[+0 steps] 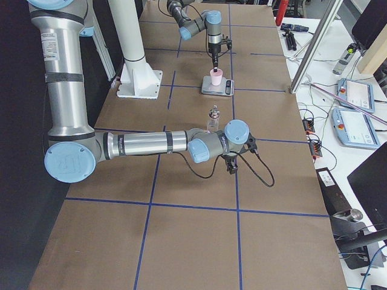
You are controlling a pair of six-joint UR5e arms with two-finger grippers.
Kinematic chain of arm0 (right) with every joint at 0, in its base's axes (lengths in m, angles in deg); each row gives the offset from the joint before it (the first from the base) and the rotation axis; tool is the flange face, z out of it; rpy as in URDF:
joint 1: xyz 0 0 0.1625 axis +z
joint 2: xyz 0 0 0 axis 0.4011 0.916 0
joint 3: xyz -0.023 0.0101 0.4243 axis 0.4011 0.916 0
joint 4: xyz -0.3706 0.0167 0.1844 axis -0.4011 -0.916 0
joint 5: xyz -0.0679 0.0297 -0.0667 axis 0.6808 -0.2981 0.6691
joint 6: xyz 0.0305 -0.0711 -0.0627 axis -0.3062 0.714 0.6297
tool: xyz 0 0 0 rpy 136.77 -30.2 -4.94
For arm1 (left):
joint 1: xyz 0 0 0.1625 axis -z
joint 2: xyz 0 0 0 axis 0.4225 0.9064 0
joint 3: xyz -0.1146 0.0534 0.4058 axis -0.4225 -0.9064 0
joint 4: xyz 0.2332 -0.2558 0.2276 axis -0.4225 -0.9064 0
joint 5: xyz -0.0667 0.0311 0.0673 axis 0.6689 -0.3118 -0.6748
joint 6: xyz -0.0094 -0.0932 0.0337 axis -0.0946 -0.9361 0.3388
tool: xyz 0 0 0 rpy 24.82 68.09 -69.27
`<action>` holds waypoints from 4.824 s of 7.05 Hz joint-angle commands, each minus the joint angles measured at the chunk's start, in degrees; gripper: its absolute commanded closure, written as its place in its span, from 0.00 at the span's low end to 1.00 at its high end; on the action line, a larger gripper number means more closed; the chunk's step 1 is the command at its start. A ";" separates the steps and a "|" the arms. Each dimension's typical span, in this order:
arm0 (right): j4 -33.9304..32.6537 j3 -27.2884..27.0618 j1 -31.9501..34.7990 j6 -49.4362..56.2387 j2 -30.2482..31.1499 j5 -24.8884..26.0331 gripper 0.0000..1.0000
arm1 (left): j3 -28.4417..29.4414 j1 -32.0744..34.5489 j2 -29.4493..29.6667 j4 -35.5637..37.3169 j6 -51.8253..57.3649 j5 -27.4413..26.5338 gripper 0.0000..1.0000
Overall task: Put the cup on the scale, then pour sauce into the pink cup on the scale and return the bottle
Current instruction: 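Release the cup and lift the left gripper while the right reaches for the bottle, then close the right gripper around the glass sauce bottle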
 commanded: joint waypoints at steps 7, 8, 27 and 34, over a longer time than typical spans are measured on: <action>39.20 -6.33 -11.63 -37.74 6.20 16.42 0.00 | -19.55 4.92 -7.85 0.02 -0.35 0.68 0.50; 50.16 -6.42 -16.47 -41.97 9.02 21.48 0.00 | -19.55 5.53 -8.11 0.02 -0.35 0.68 0.50; 41.67 -13.54 -63.55 -64.42 11.60 101.51 0.00 | -18.84 6.42 -10.57 -0.60 0.70 0.59 0.50; 39.02 -9.94 -59.60 -63.64 7.48 100.81 0.01 | -18.84 6.42 -10.66 -0.60 0.79 0.51 0.50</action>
